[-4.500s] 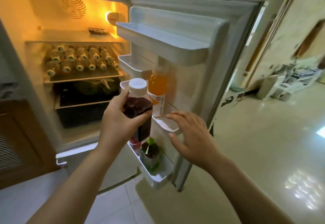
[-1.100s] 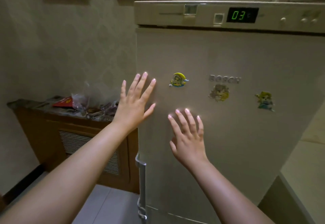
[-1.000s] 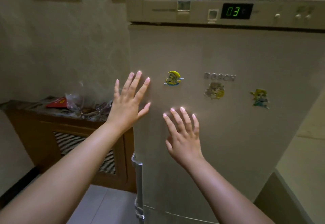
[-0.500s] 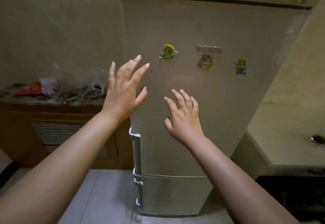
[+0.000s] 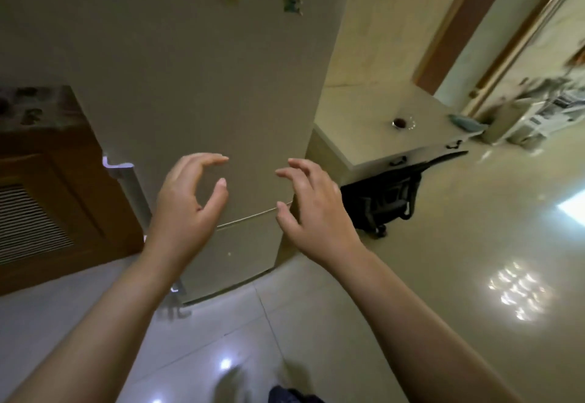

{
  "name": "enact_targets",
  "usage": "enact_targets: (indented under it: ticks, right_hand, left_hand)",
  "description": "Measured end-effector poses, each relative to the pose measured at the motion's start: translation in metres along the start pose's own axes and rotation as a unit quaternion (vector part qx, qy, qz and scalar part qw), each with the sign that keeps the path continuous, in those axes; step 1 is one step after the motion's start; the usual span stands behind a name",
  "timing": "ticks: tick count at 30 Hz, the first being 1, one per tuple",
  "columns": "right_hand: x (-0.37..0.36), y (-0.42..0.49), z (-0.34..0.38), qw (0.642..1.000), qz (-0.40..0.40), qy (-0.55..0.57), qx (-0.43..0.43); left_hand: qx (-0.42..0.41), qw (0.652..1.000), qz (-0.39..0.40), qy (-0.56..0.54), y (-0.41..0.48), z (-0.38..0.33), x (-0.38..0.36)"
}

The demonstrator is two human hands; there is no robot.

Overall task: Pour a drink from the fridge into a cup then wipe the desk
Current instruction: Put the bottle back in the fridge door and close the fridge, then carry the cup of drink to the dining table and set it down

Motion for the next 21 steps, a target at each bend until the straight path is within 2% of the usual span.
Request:
enact_targets:
  ticks: [9,15,21]
  right_hand:
    - [0.040,-0.074,-0.119,0.991,-0.014,0.027,-0.128]
    - [0.081,-0.115,-0.236,0.982,-0.013,0.045,-0.185]
    - [0.101,-0.136,-0.359,0.977,0.018,0.038,-0.209]
  left_hand:
    - [0.001,0.985,0.166,-0.045,0.011,-0.070,-0.149]
    - [0.007,0.967,0.247,-0.059,0.020,-0.124,-0.276]
    - [0.027,0.963,0.261,-0.067,0.050,-0.173,-0.378]
Point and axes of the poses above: each hand's wrist, its own y-axis towards the middle knuckle, its own x-axis out of the back of the hand, z = x × y, the point moved 7 cm from there along y, towards the middle knuckle, and after that the axes turned 6 degrees about z, right-handed, at the moved point
